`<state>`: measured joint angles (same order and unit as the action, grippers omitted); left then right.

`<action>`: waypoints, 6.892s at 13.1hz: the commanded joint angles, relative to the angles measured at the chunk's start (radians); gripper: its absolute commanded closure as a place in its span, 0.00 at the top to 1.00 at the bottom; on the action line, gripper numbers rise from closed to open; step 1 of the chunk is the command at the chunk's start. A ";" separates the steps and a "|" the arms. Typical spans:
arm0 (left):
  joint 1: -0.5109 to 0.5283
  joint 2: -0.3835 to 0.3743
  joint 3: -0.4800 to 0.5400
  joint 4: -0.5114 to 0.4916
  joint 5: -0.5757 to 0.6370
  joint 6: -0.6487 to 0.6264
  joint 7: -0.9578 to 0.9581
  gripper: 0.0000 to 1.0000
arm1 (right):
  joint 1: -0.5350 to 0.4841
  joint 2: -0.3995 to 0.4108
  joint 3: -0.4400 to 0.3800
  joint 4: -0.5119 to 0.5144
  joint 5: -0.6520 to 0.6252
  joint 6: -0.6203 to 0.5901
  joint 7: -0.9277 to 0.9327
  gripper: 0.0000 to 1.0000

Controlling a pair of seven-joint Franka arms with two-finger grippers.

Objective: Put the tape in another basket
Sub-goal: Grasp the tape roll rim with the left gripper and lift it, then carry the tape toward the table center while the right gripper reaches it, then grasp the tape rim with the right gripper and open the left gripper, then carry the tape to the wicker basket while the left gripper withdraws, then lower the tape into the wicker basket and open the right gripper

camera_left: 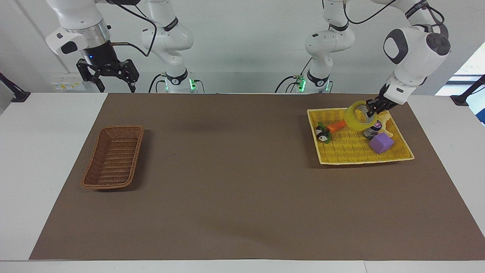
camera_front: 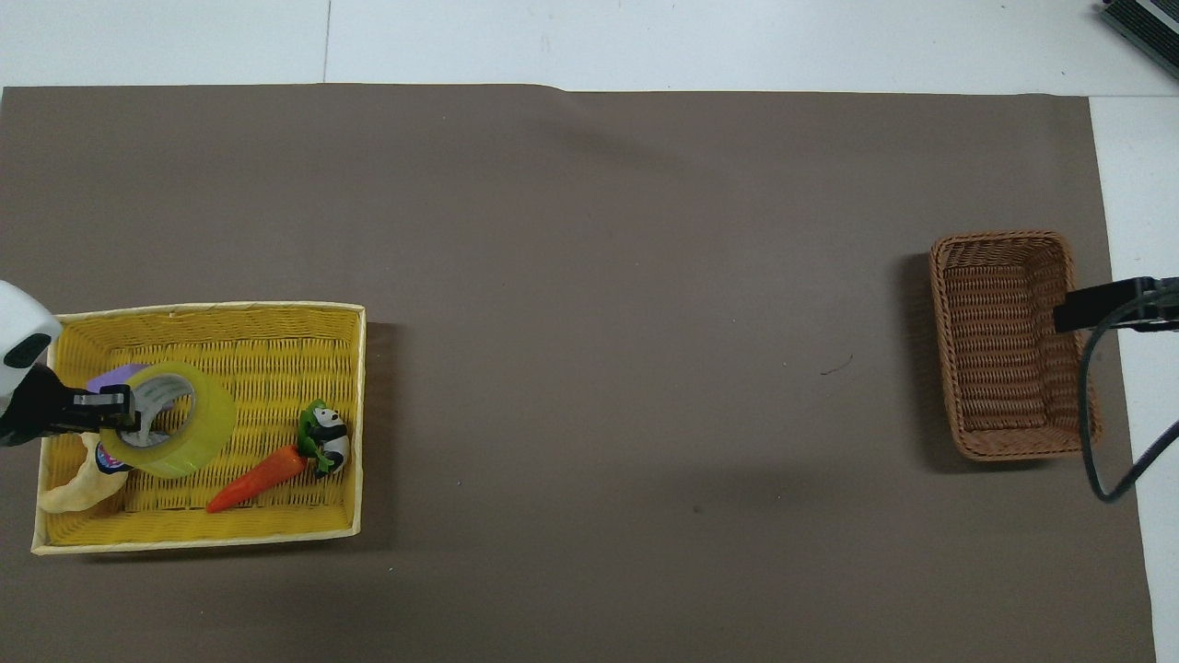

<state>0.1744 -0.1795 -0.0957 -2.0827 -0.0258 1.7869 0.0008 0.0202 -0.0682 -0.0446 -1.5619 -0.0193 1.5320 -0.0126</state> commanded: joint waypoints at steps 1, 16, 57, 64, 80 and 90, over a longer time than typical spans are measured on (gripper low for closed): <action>-0.036 0.122 0.005 0.228 -0.008 -0.144 -0.047 0.00 | -0.008 -0.001 0.003 0.000 0.007 0.007 -0.018 1.00; -0.501 0.192 -0.024 0.437 -0.204 -0.093 -0.541 0.00 | -0.045 -0.025 -0.015 -0.042 0.131 -0.075 -0.067 1.00; -0.698 0.118 -0.027 0.305 -0.350 0.317 -0.842 1.00 | 0.152 -0.005 -0.020 -0.392 0.694 0.123 0.132 0.00; -0.351 0.090 -0.025 0.361 -0.240 -0.067 -0.379 1.00 | 0.145 -0.007 -0.021 -0.388 0.673 0.097 0.124 0.00; -0.096 0.100 -0.018 0.513 0.086 -0.385 -0.015 1.00 | -0.325 0.094 -0.021 -0.377 0.262 0.302 -0.386 0.00; -0.099 0.101 -0.018 0.513 0.078 -0.386 -0.016 1.00 | -0.333 0.237 -0.020 -0.376 0.243 0.491 -0.509 0.00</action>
<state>0.0660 -0.0902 -0.1055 -1.5944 0.0393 1.4269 -0.0203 -0.3035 0.1524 -0.0760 -1.9423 0.2488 2.0078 -0.5079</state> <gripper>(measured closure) 0.000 1.000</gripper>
